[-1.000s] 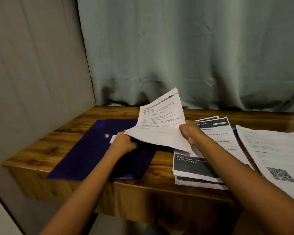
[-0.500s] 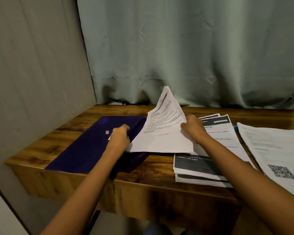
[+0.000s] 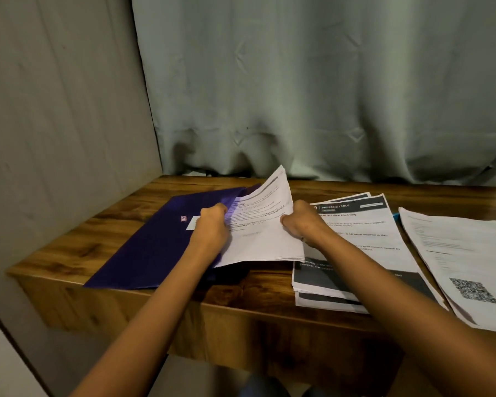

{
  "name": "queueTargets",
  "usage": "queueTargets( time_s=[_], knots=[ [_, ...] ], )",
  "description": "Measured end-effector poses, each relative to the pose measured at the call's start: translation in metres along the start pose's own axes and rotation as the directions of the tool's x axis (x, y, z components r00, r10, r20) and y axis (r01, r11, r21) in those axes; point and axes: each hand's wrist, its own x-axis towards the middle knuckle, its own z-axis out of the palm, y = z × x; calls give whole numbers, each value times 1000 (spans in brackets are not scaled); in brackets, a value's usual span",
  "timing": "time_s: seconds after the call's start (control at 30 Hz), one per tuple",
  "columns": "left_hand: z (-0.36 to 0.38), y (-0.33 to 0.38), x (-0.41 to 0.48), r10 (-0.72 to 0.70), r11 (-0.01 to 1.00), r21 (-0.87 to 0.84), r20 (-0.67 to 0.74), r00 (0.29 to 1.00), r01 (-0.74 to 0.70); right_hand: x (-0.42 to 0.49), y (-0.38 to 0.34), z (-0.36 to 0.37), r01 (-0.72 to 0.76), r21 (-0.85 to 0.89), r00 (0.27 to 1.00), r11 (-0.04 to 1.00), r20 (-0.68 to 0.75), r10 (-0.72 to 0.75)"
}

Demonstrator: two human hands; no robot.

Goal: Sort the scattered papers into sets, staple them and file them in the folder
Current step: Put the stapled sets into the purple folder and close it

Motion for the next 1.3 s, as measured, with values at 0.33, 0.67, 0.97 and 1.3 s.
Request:
queueTargets(
  time_s=[0.33,0.67,0.97,1.3],
  knots=[
    [21,17,-4,42,999,34,-71,997,-40,16,-24,39,-58,112,998,992,8,57],
    [27,31,-9,40,998,57,-58,998,-37,26,-19,69,-320,595,943,737,279,184],
    [31,31,-2,30,1000,1,-68,997,-30,25,-24,81,-533,765,844,360,507,174],
    [38,27,0,50,999,-9,-100,994,-51,34,-27,77,-474,477,829,740,525,192]
  ],
)
